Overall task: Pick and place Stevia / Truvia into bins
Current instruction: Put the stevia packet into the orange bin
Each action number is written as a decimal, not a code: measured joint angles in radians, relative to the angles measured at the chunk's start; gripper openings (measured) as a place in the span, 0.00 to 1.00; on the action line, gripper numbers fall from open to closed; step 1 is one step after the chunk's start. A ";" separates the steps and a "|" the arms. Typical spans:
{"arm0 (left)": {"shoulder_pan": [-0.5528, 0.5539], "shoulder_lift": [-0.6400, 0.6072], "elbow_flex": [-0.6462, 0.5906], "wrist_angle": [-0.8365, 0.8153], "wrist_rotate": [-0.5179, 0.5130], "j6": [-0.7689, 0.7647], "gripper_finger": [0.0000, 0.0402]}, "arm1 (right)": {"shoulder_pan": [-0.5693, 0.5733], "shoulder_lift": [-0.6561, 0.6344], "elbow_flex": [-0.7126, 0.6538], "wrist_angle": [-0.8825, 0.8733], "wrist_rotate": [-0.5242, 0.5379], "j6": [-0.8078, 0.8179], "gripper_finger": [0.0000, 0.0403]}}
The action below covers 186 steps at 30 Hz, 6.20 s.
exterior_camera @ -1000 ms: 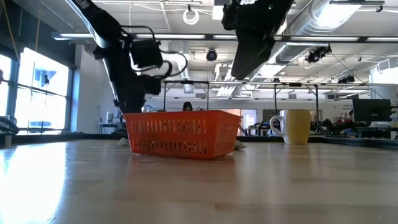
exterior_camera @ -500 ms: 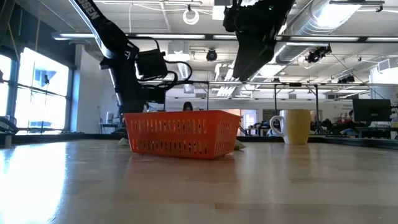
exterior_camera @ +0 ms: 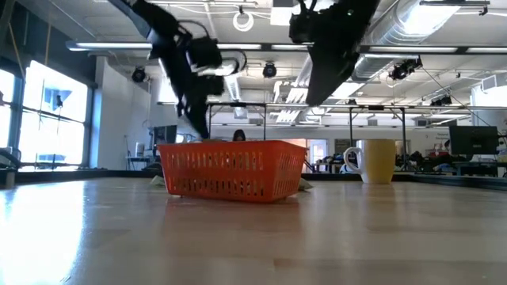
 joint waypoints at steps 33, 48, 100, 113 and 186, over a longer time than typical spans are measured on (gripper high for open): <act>-0.482 -0.055 -0.017 -0.352 -0.153 -0.259 0.61 | 0.128 -0.003 0.000 -0.062 -0.041 -0.073 0.73; -0.293 -0.030 -0.310 0.110 -0.059 0.025 0.62 | 0.048 -0.004 0.000 -0.024 -0.048 -0.060 0.73; -0.720 0.050 0.294 -0.294 -0.120 -0.229 0.43 | 0.238 -0.106 0.000 -0.176 0.139 0.145 0.73; -0.284 0.053 0.095 -0.110 0.081 0.337 0.50 | 0.161 -0.105 0.000 -0.126 0.067 0.123 0.73; -0.675 0.088 0.043 0.007 0.060 -0.224 0.52 | 0.061 -0.051 0.000 -0.055 -0.054 -0.082 0.73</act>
